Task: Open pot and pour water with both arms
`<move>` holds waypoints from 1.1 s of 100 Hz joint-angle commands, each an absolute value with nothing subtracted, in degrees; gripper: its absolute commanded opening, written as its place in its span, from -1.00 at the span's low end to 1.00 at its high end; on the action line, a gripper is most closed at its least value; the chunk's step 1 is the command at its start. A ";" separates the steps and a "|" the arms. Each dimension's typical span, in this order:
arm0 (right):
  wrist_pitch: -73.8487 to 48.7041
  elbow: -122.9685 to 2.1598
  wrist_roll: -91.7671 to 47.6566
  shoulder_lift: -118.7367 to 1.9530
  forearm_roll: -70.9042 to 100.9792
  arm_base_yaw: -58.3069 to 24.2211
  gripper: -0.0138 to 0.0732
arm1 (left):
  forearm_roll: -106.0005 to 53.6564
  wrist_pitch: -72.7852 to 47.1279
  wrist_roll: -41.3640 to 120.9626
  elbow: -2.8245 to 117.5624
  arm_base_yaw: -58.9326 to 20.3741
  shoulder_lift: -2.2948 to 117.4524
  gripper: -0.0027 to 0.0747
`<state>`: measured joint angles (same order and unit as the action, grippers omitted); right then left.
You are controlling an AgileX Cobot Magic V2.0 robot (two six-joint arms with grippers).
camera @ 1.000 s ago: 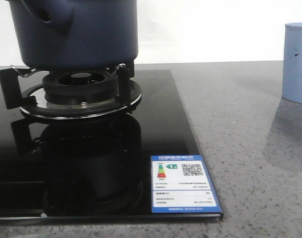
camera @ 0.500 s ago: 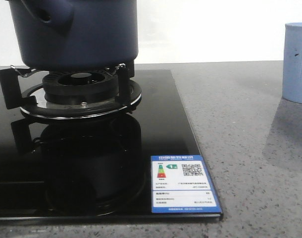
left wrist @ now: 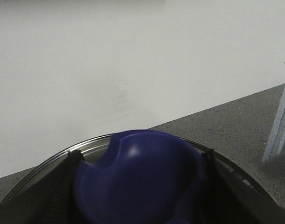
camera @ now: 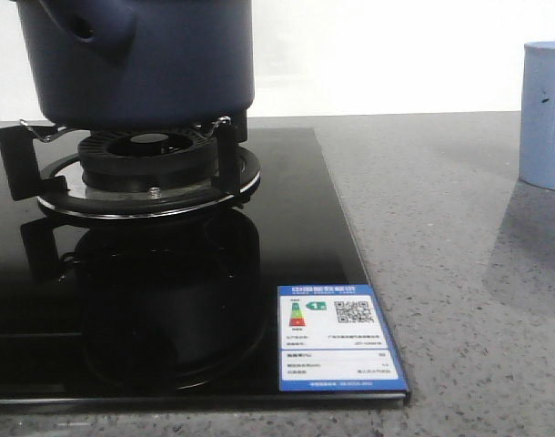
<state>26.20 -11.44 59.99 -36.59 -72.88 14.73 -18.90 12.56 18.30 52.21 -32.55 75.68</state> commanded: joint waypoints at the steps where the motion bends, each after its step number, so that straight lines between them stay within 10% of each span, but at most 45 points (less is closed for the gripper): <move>1: 27.71 -12.81 60.00 -36.42 -71.55 14.61 0.77 | -18.81 18.67 18.32 54.31 -32.73 73.81 -0.05; 48: 27.71 -12.81 60.00 -36.42 -71.55 14.61 0.77 | -18.81 15.69 18.32 54.31 -32.73 73.81 -0.03; 71: 27.71 -12.81 60.00 -36.42 -71.55 14.61 0.77 | -18.81 16.03 18.32 54.31 -32.73 73.62 0.46; 110: 27.99 -12.81 60.00 -36.42 -71.55 12.81 0.77 | -18.81 16.71 18.32 54.31 -32.11 63.58 0.46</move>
<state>26.20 -11.44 59.99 -36.59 -72.88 13.98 -19.02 12.46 18.30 52.21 -32.55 67.85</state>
